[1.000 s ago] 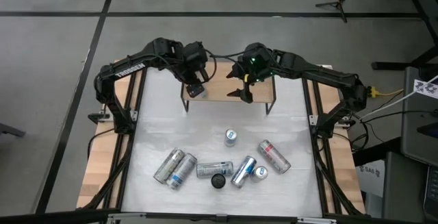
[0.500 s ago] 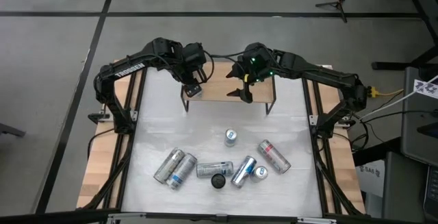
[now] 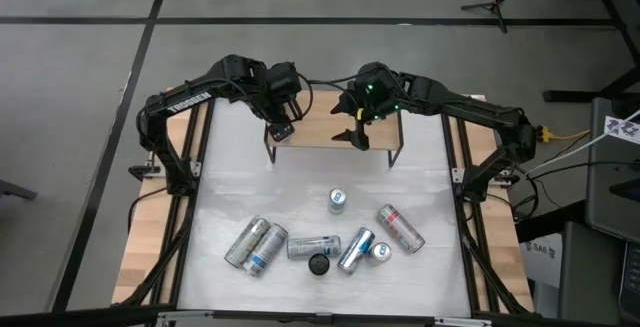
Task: Sort soda cans
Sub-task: Put the left white pink soda can on the shelf and align with other white pink soda cans
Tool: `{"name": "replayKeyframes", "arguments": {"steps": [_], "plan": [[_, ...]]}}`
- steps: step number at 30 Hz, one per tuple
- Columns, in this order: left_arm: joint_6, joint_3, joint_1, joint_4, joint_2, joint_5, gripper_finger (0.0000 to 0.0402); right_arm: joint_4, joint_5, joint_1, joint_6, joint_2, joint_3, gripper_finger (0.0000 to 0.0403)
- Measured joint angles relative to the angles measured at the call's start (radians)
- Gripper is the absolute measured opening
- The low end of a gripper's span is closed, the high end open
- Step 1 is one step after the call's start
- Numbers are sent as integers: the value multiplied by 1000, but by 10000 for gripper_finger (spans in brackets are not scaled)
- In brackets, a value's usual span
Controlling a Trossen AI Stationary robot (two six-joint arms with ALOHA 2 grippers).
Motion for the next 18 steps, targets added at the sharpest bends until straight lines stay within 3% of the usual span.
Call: {"name": "replayKeyframes", "arguments": {"steps": [18], "plan": [[0, 0, 0, 113, 0, 0, 284, -2, 0, 0, 1, 0, 0, 376]]}}
